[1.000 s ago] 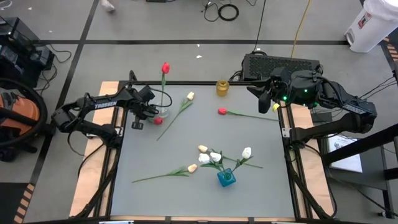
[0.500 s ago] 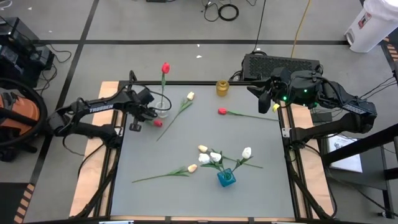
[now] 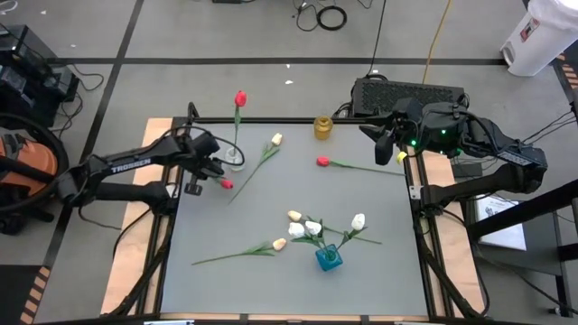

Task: Sort flowers into vase by color
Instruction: Put the left red tulip into the transparent vase

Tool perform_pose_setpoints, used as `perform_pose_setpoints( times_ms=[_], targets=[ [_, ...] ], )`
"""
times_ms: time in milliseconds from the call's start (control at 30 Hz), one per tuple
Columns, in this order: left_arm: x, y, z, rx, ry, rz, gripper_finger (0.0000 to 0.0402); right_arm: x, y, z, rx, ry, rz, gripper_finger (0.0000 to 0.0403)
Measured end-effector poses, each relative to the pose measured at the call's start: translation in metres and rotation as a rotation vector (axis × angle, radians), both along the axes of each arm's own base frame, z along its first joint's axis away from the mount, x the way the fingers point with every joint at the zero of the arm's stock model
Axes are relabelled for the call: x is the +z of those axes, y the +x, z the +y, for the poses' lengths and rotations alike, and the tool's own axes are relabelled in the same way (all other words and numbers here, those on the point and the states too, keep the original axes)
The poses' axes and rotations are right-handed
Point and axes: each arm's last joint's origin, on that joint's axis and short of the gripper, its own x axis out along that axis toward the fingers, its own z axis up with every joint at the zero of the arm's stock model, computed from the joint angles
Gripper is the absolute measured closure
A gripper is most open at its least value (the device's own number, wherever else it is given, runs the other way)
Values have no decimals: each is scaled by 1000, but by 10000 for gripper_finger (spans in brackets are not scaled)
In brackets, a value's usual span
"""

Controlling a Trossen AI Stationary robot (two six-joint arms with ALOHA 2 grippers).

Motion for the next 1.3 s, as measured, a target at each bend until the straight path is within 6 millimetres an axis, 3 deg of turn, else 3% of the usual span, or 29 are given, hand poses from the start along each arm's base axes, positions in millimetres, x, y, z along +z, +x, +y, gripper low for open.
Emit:
perform_pose_setpoints(
  times_ms=[667,1300],
  targets=[
    [67,14,-19,33,11,-151,401,0,0,-1,2,-57,28,261],
    [138,19,-21,192,86,-370,402,0,0,-1,12,-85,44,261]
  ],
)
